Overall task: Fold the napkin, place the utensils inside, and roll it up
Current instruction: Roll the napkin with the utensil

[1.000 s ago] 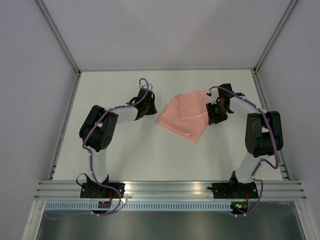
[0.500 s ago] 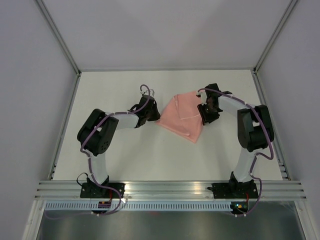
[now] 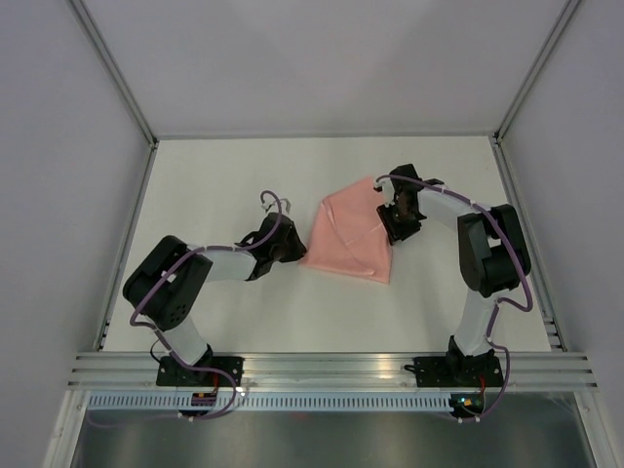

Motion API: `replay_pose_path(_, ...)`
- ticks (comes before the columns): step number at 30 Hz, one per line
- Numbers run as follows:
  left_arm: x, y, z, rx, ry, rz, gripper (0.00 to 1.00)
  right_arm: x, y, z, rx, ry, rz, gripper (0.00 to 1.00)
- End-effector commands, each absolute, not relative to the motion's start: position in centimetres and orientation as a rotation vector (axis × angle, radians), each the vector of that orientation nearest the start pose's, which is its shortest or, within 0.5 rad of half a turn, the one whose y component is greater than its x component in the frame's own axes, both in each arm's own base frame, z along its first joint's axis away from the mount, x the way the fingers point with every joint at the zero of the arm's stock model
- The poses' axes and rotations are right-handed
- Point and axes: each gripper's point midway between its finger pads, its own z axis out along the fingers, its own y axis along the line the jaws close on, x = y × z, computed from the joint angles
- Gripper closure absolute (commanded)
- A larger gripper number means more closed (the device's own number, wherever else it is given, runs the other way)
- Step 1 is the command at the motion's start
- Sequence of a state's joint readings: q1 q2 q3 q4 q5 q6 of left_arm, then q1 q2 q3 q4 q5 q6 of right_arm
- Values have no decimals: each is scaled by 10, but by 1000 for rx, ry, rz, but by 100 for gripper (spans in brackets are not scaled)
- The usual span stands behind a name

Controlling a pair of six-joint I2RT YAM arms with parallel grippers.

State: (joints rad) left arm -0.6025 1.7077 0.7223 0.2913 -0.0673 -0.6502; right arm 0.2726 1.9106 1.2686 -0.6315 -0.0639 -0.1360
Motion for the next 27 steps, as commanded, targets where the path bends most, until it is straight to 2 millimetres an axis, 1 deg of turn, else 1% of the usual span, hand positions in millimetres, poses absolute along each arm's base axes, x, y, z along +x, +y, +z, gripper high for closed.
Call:
replay_pose_path(1, 307, -228, 0, -149, 2403, -509, 85, 354, 104, 14, -602, 2790, 89, 55)
replay_pose_path(4, 305, -222, 4, -161, 2393, -489, 82, 355, 102, 18, -594, 2777, 69, 54)
replay_pose_path(6, 306, -217, 13, -176, 2365, -479, 78, 355, 99, 20, -585, 2772, 50, 53)
replay_pose_path(7, 306, -217, 16, -176, 2356, -475, 71, 354, 98, 24, -583, 2762, 50, 50)
replay_pose_path(8, 309, -215, 27, -175, 2332, -479, 70, 355, 96, 26, -576, 2757, 50, 49)
replay_pose_path(10, 312, -209, 36, -161, 2317, -447, 64, 358, 93, 37, -544, 2730, 62, 46)
replay_pose_path(11, 317, -208, 46, -162, 2296, -449, 62, 360, 90, 41, -531, 2721, 66, 45)
replay_pose_path(12, 321, -207, 62, -158, 2260, -461, 59, 362, 86, 52, -505, 2697, 73, 44)
replay_pose_path(13, 321, -204, 68, -152, 2258, -455, 59, 364, 84, 57, -490, 2683, 81, 43)
replay_pose_path(14, 324, -205, 79, -136, 2236, -457, 58, 366, 77, 64, -467, 2666, 78, 43)
replay_pose_path(15, 325, -205, 98, -132, 2196, -477, 57, 368, 73, 79, -457, 2623, 75, 43)
replay_pose_path(16, 325, -205, 107, -124, 2181, -482, 56, 368, 70, 84, -460, 2605, 66, 42)
replay_pose_path(17, 327, -205, 119, -121, 2161, -490, 55, 369, 65, 92, -500, 2573, 44, 42)
replay_pose_path(18, 328, -205, 128, -102, 2142, -492, 55, 367, 65, 108, -527, 2524, 42, 42)
replay_pose_path(19, 333, -208, 147, -101, 2102, -515, 54, 363, 66, 114, -561, 2506, 51, 42)
replay_pose_path(20, 335, -211, 157, -88, 2087, -528, 54, 361, 72, 122, -617, 2474, 85, 41)
replay_pose_path(21, 338, -213, 168, -86, 2063, -544, 54, 360, 74, 135, -692, 2418, 82, 41)
replay_pose_path(22, 340, -215, 182, -84, 2031, -562, 54, 357, 77, 141, -745, 2393, 91, 40)
replay_pose_path(23, 343, -215, 198, -87, 2010, -564, 54, 353, 90, 146, -819, 2356, 132, 40)
replay_pose_path(24, 344, -215, 211, -95, 1983, -570, 53, 351, 98, 151, -902, 2309, 135, 40)
replay_pose_path(25, 346, -214, 225, -104, 1950, -580, 53, 347, 107, 152, -955, 2286, 169, 40)
replay_pose_path(26, 345, -212, 246, -122, 1900, -602, 53, 339, 120, 149, -1023, 2272, 209, 40)
replay_pose_path(27, 345, -211, 257, -144, 1872, -621, 52, 333, 128, 144, -1069, 2262, 237, 40)
